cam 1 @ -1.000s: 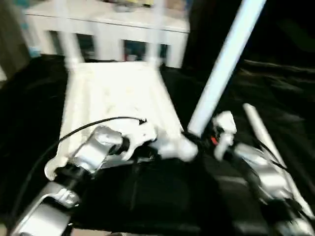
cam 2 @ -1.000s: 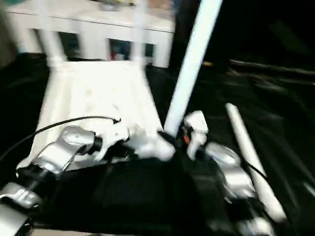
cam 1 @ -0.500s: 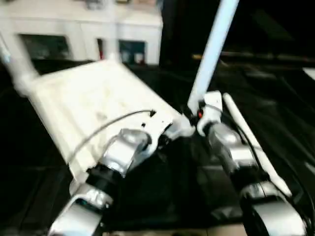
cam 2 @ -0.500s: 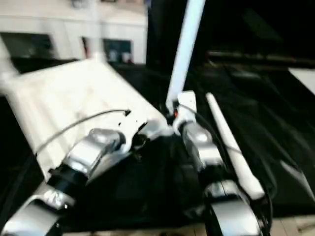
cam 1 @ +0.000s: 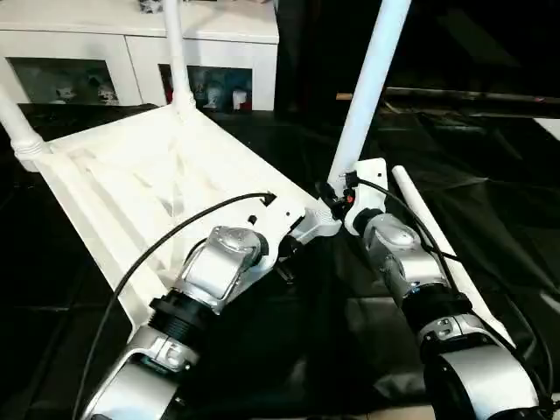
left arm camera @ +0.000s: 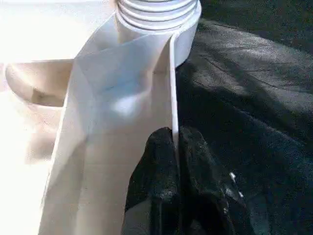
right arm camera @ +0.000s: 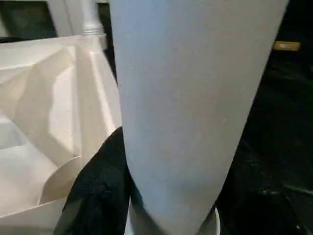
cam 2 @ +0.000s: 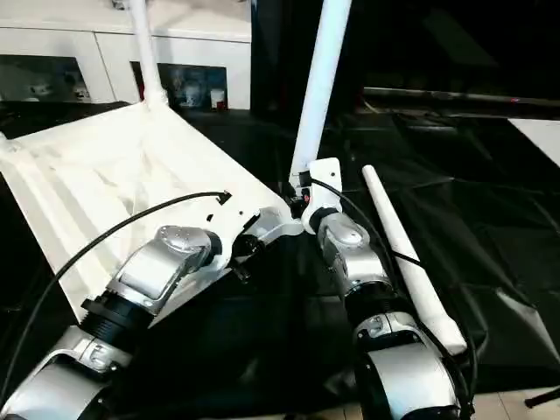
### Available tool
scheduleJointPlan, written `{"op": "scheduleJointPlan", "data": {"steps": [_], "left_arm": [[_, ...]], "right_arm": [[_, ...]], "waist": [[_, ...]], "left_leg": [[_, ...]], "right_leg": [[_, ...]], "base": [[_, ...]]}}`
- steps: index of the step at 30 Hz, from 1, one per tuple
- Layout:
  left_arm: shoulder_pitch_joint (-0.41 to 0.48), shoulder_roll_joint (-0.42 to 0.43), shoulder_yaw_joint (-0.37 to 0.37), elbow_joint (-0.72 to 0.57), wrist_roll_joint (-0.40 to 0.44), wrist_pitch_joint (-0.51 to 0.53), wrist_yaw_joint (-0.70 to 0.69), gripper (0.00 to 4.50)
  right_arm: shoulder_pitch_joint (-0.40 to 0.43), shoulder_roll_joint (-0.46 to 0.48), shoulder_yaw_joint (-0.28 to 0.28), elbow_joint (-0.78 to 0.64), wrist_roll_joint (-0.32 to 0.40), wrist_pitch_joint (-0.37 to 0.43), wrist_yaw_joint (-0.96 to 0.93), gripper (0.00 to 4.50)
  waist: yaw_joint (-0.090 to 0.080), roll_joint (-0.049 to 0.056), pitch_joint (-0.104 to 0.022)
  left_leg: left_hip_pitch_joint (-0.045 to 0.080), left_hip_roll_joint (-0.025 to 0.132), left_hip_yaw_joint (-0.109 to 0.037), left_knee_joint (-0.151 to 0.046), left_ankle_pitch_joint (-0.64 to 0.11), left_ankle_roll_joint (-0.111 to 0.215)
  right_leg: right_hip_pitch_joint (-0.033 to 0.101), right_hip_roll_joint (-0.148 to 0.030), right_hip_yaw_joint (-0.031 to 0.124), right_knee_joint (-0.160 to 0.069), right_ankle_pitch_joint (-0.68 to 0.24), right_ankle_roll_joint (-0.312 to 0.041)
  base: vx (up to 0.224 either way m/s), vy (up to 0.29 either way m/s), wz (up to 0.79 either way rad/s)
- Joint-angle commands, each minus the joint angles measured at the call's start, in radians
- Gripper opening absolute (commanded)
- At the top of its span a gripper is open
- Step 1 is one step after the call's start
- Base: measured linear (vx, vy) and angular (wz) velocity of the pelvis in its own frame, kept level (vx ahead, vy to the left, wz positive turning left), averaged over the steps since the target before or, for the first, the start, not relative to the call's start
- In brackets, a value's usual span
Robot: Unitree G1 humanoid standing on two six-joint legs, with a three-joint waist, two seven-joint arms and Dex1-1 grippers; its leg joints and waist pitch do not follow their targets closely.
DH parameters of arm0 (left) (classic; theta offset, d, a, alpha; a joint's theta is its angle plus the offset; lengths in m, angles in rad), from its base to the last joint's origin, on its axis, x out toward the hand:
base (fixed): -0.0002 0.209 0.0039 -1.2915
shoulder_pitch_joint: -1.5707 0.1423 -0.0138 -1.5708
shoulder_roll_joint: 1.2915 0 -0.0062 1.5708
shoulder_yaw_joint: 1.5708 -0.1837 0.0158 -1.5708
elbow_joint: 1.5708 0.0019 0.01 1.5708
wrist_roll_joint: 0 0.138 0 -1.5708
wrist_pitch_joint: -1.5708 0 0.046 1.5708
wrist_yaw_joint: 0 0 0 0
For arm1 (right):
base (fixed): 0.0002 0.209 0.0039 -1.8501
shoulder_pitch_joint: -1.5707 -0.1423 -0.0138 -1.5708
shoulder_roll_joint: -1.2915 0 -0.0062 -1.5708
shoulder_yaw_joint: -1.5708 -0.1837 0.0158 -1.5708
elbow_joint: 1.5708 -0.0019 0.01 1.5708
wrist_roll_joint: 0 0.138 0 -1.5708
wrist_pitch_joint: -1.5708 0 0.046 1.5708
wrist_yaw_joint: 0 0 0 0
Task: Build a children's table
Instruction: Rotate leg to tighten
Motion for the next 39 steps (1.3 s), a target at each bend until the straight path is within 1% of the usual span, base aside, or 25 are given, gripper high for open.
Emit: {"op": "scheduleJointPlan", "data": {"steps": [1,2,4,5,6,7,8,9,11,13,14,15,16,17,18,20,22,23,24,25,26,27,35,36,39], "left_arm": [[-0.03,0.007,-0.005,-0.054,-0.012,-0.056,-0.051,0.0],[-0.023,0.023,-0.012,-0.061,-0.018,-0.079,-0.078,0.0],[-0.014,0.046,-0.027,-0.073,-0.024,-0.115,-0.122,0.0],[-0.011,0.054,-0.032,-0.078,-0.025,-0.118,-0.134,0.0],[-0.009,0.059,-0.035,-0.081,-0.025,-0.121,-0.141,0.0],[-0.006,0.072,-0.044,-0.086,-0.026,-0.136,-0.161,0.0],[-0.002,0.084,-0.05,-0.091,-0.029,-0.151,-0.181,0.0],[-0.001,0.096,-0.053,-0.092,-0.034,-0.149,-0.198,0.0],[0.001,0.122,-0.058,-0.087,-0.044,-0.192,-0.251,0.0],[0.001,0.139,-0.058,-0.087,-0.051,-0.203,-0.282,0.0],[0.003,0.159,-0.061,-0.086,-0.057,-0.236,-0.32,0.0],[0.004,0.184,-0.061,-0.089,-0.071,-0.243,-0.369,0.0],[0.004,0.184,-0.061,-0.089,-0.071,-0.243,-0.369,0.0],[0.008,0.195,-0.061,-0.092,-0.084,-0.268,-0.403,0.0],[0.022,0.218,-0.061,-0.11,-0.114,-0.308,-0.476,0.0],[0.03,0.232,-0.063,-0.121,-0.131,-0.33,-0.515,0.0],[0.04,0.25,-0.063,-0.134,-0.156,-0.337,-0.56,0.0],[0.04,0.25,-0.063,-0.134,-0.156,-0.337,-0.56,0.0],[0.041,0.252,-0.064,-0.134,-0.159,-0.338,-0.566,0.0],[0.044,0.255,-0.064,-0.129,-0.159,-0.364,-0.581,0.0],[0.044,0.255,-0.063,-0.128,-0.16,-0.369,-0.585,0.0],[0.045,0.257,-0.063,-0.126,-0.162,-0.374,-0.593,0.0],[0.051,0.252,-0.067,-0.115,-0.149,-0.403,-0.596,0.0],[0.051,0.252,-0.067,-0.111,-0.144,-0.407,-0.593,0.0],[0.053,0.25,-0.064,-0.104,-0.136,-0.416,-0.59,0.0]], "right_arm": [[0.06,-0.008,-0.008,0.093,-0.007,0.051,0.004,2.59],[0.058,-0.013,-0.01,0.079,0.004,0.046,0.034,2.59],[0.064,-0.021,-0.006,0.048,0.01,0.042,0.066,2.75],[0.068,-0.025,-0.003,0.032,0.012,0.041,0.079,2.85],[0.07,-0.028,-0.002,0.023,0.014,0.041,0.087,2.95],[0.078,-0.033,-0.001,-0.005,0.021,0.042,0.109,3.04],[0.085,-0.038,-0.001,-0.031,0.027,0.043,0.13,3.11],[0.099,-0.048,0.002,-0.072,0.034,0.05,0.167,3.11],[0.135,-0.076,0.012,-0.161,0.043,0.069,0.235,3.33],[0.167,-0.102,0.026,-0.228,0.051,0.091,0.289,3.5],[0.205,-0.134,0.042,-0.303,0.06,0.118,0.343,3.5],[0.262,-0.192,0.069,-0.407,0.081,0.161,0.426,3.5],[0.262,-0.192,0.069,-0.407,0.081,0.161,0.426,3.5],[0.285,-0.218,0.077,-0.445,0.089,0.175,0.458,3.5],[0.326,-0.264,0.087,-0.51,0.097,0.193,0.508,3.5],[0.348,-0.287,0.09,-0.546,0.095,0.199,0.531,3.5],[0.386,-0.32,0.076,-0.618,0.112,0.231,0.563,3.5],[0.386,-0.32,0.076,-0.618,0.112,0.231,0.563,3.5],[0.395,-0.33,0.074,-0.634,0.117,0.237,0.572,3.5],[0.416,-0.349,0.082,-0.669,0.114,0.233,0.591,3.5],[0.421,-0.353,0.083,-0.677,0.113,0.233,0.594,3.5],[0.429,-0.359,0.085,-0.694,0.119,0.244,0.602,3.5],[0.434,-0.347,0.096,-0.694,0.095,0.241,0.608,3.5],[0.432,-0.344,0.1,-0.686,0.089,0.233,0.606,3.23],[0.431,-0.345,0.112,-0.676,0.076,0.222,0.609,3.13]], "waist": [[0.006,0.003,-0.056],[0.011,0.008,-0.06],[0.016,0.001,-0.069],[0.018,0.004,-0.072],[0.021,0.004,-0.074],[0.023,0.008,-0.075],[0.024,0.005,-0.077],[0.029,0.008,-0.078],[0.039,0.004,-0.084],[0.042,0.001,-0.086],[0.051,0.004,-0.083],[0.052,-0.002,-0.084],[0.06,0.0,-0.083],[0.062,-0.004,-0.08],[0.064,-0.005,-0.076],[0.064,-0.005,-0.073],[0.067,-0.003,-0.068],[0.068,-0.003,-0.067],[0.065,0.007,-0.065],[0.065,0.002,-0.065],[0.07,0.002,-0.064],[0.069,0.002,-0.064],[0.07,-0.003,-0.072],[0.071,-0.003,-0.072],[0.071,-0.008,-0.074]], "left_leg": [[-0.004,0.057,-0.012,-0.094,-0.298,0.017],[0.0,0.059,-0.01,-0.092,-0.27,0.018],[-0.001,0.06,-0.001,-0.088,-0.191,0.031],[0.0,0.059,0.007,-0.084,-0.15,0.046],[-0.007,0.059,0.013,-0.08,-0.091,0.066],[-0.01,0.058,0.015,-0.079,-0.067,0.074],[-0.013,0.059,0.017,-0.075,-0.026,0.087],[-0.007,0.058,0.022,-0.071,-0.001,0.1],[-0.001,0.055,0.024,-0.064,0.053,0.134],[-0.005,0.051,0.024,-0.058,0.118,0.17],[-0.003,0.05,0.025,-0.056,0.122,0.191],[-0.004,0.053,0.028,-0.055,0.123,0.197],[-0.005,0.049,0.026,-0.055,0.121,0.2],[-0.003,0.053,0.029,-0.057,0.097,0.198],[-0.009,0.053,0.027,-0.06,0.057,0.181],[-0.009,0.055,0.028,-0.065,-0.008,0.141],[-0.001,0.057,0.03,-0.071,-0.078,0.095],[0.001,0.057,0.032,-0.072,-0.097,0.085],[0.004,0.056,0.033,-0.076,-0.14,0.064],[0.004,0.055,0.033,-0.076,-0.152,0.057],[0.008,0.054,0.036,-0.076,-0.165,0.05],[0.01,0.054,0.037,-0.076,-0.17,0.046],[-0.012,0.051,0.033,-0.074,-0.109,0.051],[-0.011,0.051,0.033,-0.074,-0.105,0.052],[-0.016,0.05,0.033,-0.071,-0.072,0.065]], "right_leg": [[0.038,-0.081,0.078,-0.086,-0.402,-0.135],[0.036,-0.08,0.081,-0.082,-0.376,-0.149],[0.035,-0.075,0.088,-0.065,-0.264,-0.186],[0.033,-0.072,0.092,-0.056,-0.201,-0.21],[0.038,-0.07,0.092,-0.044,-0.131,-0.23],[0.04,-0.069,0.092,-0.038,-0.103,-0.237],[0.044,-0.067,0.094,-0.028,-0.048,-0.25],[0.038,-0.066,0.096,-0.022,-0.001,-0.266],[0.039,-0.062,0.099,-0.011,0.076,-0.284],[0.038,-0.053,0.107,0.0,0.146,-0.299],[0.036,-0.05,0.109,-0.003,0.141,-0.296],[0.035,-0.053,0.114,-0.001,0.13,-0.297],[0.039,-0.048,0.114,-0.003,0.119,-0.287],[0.034,-0.05,0.117,-0.006,0.088,-0.283],[0.038,-0.05,0.118,-0.012,0.026,-0.268],[0.036,-0.052,0.121,-0.019,-0.061,-0.248],[0.029,-0.049,0.125,-0.031,-0.145,-0.226],[0.026,-0.049,0.125,-0.033,-0.165,-0.224],[0.023,-0.047,0.126,-0.041,-0.203,-0.216],[0.023,-0.046,0.126,-0.043,-0.219,-0.21],[0.022,-0.046,0.129,-0.049,-0.242,-0.192],[0.018,-0.043,0.131,-0.048,-0.251,-0.189],[0.029,-0.045,0.131,-0.036,-0.211,-0.172],[0.029,-0.045,0.131,-0.036,-0.204,-0.173],[0.031,-0.044,0.13,-0.029,-0.163,-0.182]], "base": [[0.0,0.0,0.0],[0.0,0.0,0.0],[0.029,-0.013,0.06],[0.056,-0.026,0.09],[0.056,-0.026,0.09],[0.054,-0.021,0.01],[0.0,0.0,0.0],[0.0,0.0,0.0],[0.026,-0.004,0.03],[0.0,0.0,0.0],[0.0,0.0,0.0],[0.0,0.0,0.0],[0.0,0.0,0.0],[0.0,0.0,0.0],[0.0,0.0,0.0],[0.0,0.0,0.0],[0.0,0.0,0.0],[0.0,0.0,0.0],[0.0,0.0,0.0],[0.0,0.0,0.0],[0.0,0.0,0.0],[0.0,0.0,0.0],[0.0,0.0,0.0],[0.0,0.0,0.0],[0.0,0.0,0.0]]}}
